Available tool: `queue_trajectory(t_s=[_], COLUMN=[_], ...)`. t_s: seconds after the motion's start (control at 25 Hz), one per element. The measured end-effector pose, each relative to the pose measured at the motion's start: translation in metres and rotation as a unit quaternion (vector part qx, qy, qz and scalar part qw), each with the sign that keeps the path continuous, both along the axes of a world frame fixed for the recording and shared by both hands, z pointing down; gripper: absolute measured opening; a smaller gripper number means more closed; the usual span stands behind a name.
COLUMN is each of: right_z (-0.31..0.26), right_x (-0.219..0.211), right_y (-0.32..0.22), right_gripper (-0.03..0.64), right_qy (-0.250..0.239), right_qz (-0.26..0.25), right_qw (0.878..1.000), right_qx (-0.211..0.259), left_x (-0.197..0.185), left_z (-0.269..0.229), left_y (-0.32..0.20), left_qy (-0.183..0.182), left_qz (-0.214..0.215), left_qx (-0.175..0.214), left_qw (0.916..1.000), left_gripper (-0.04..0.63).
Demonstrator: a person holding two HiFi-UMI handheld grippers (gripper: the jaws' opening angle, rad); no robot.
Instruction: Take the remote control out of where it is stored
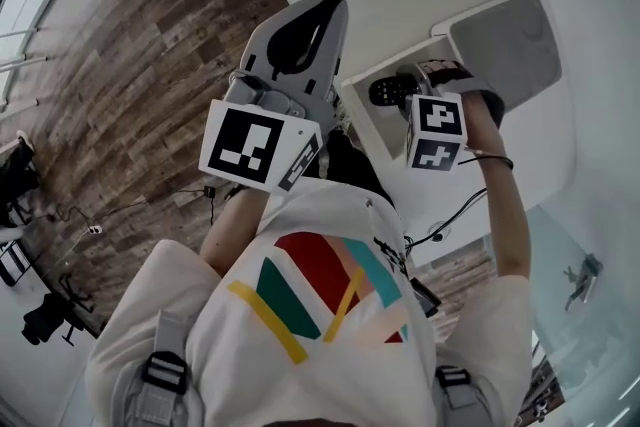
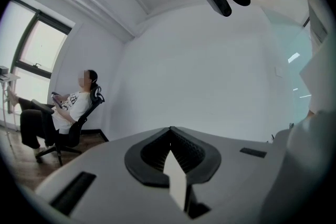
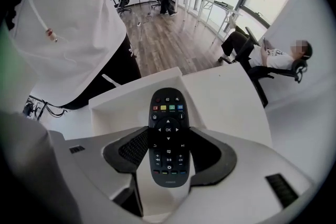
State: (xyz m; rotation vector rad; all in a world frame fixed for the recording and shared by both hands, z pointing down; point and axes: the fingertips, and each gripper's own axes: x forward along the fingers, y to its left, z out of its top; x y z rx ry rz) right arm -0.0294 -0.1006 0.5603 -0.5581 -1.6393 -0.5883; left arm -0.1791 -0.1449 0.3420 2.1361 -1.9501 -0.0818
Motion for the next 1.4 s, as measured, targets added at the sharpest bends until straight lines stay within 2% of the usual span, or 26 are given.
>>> queue_trajectory(t_s=[0.2, 0.4, 0.56, 0.72, 0.84, 0.92, 0.96, 1.16, 1.28, 1.4], right_z=[-0.032, -0.074, -0.104, -0.129, -0.156, -0.179, -0.191, -0.246, -0.274, -0.307], right_x=[-0.012, -0.021, -0.019, -0.009, -0.003, 0.003, 0.007, 0.037, 0.060, 0.094], right_y=[-0.020, -0.045, -0.062, -0.071, -0.080, -0.089, -0.095, -0.113, -0.112, -0.102], right_gripper=[0.245, 0.241, 0.233, 0.232, 0.232, 0.232, 0.232, 0.232, 0.232, 0.232], right_qy=[-0.064, -0.139, -0.199, -0.244, -0.295, -0.343, -0.371, -0.486, -0.537, -0.599], right_qz=[0.060, 0.128, 0.204, 0.247, 0.284, 0.318, 0.339, 0.446, 0.490, 0.518], right_qw=[0.996, 0.981, 0.956, 0.933, 0.904, 0.872, 0.851, 0.727, 0.655, 0.579], right_qx=[0.020, 0.047, 0.063, 0.091, 0.122, 0.143, 0.152, 0.192, 0.204, 0.194], left_x=[0.004, 0.011, 0.021, 0.037, 0.048, 0.054, 0.057, 0.069, 0.083, 0.109], left_z=[-0.029, -0.056, -0.068, -0.079, -0.085, -0.089, -0.091, -0.102, -0.111, -0.120], left_y=[-0.010, -0.015, -0.021, -0.030, -0.037, -0.040, -0.042, -0.051, -0.053, -0.050], left_qy=[-0.024, -0.041, -0.038, -0.036, -0.036, -0.034, -0.033, -0.027, -0.025, -0.023], left_qz=[0.006, 0.018, 0.035, 0.057, 0.074, 0.081, 0.085, 0.106, 0.119, 0.130], left_qx=[0.026, 0.054, 0.069, 0.085, 0.094, 0.100, 0.104, 0.122, 0.134, 0.143], left_qw=[0.9994, 0.9975, 0.9963, 0.9941, 0.9922, 0.9911, 0.9904, 0.9865, 0.9834, 0.9808], left_gripper=[0.008, 0.008, 0.008, 0.008, 0.008, 0.008, 0.008, 0.008, 0.008, 0.007])
